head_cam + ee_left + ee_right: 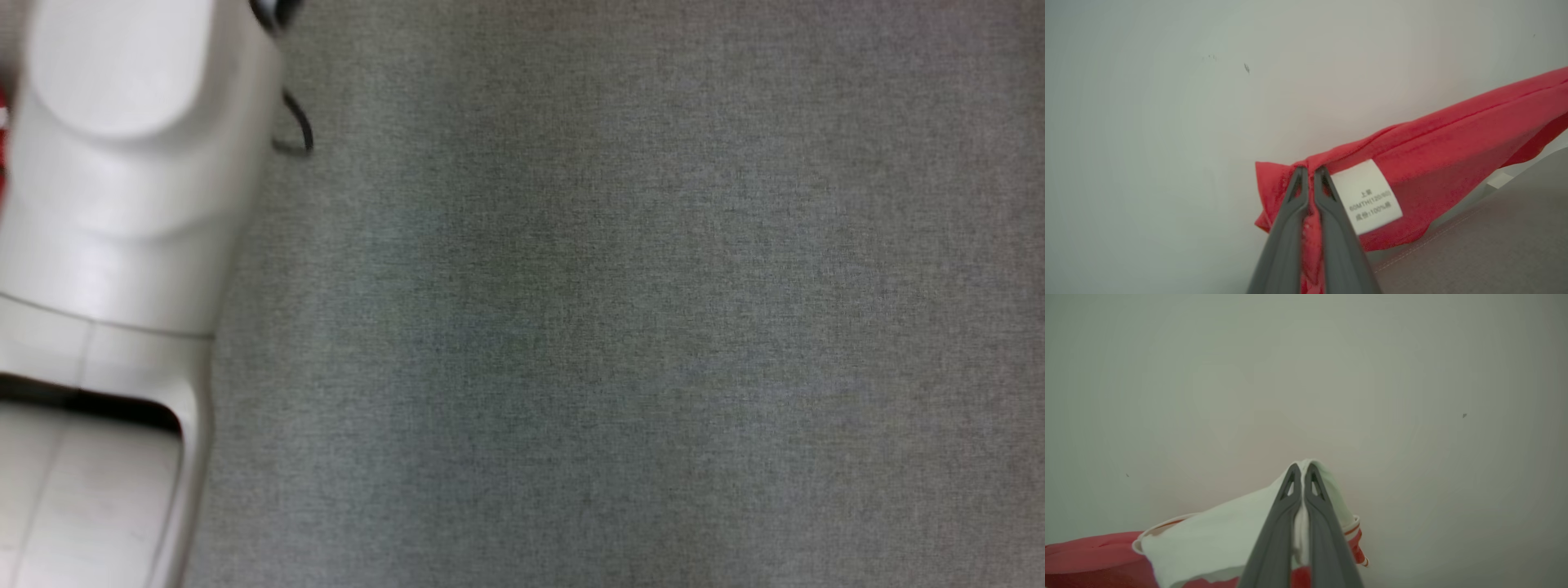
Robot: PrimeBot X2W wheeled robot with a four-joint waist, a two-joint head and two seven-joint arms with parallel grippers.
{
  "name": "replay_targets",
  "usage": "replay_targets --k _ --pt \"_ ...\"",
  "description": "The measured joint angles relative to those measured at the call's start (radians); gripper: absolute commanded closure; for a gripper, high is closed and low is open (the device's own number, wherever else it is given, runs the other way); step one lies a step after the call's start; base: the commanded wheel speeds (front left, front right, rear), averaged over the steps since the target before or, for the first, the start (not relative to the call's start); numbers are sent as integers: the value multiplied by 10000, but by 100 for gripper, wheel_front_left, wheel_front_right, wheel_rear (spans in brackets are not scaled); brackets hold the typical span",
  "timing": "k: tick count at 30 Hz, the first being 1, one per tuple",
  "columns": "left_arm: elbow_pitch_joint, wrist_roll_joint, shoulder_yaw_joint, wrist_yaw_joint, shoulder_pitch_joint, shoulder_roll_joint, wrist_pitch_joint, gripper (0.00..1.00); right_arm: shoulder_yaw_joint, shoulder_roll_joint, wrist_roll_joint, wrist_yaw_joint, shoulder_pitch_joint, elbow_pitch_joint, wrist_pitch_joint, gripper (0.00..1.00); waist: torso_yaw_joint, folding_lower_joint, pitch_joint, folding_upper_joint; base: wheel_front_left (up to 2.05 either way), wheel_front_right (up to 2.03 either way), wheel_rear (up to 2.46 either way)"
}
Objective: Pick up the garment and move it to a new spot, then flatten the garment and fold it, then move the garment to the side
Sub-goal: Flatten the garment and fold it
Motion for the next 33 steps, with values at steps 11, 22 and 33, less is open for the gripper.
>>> replay_targets --k 11,22,33 --pt "558 -593 -211 -245 3604 90 -1049 100 1020 -635 1417 2 4740 -1290 -886 100 259 -4 -1128 0 0 0 0" --pt "-1799 -1503 -462 -313 8394 926 -113 100 1267 -779 1404 2 9443 -2596 -525 100 366 -8 -3314 0 0 0 0" --pt "-5262 -2451 -802 525 13781 1515 1252 100 1003 -117 178 0 12920 -3292 291 100 133 -10 -5031 0 0 0 0"
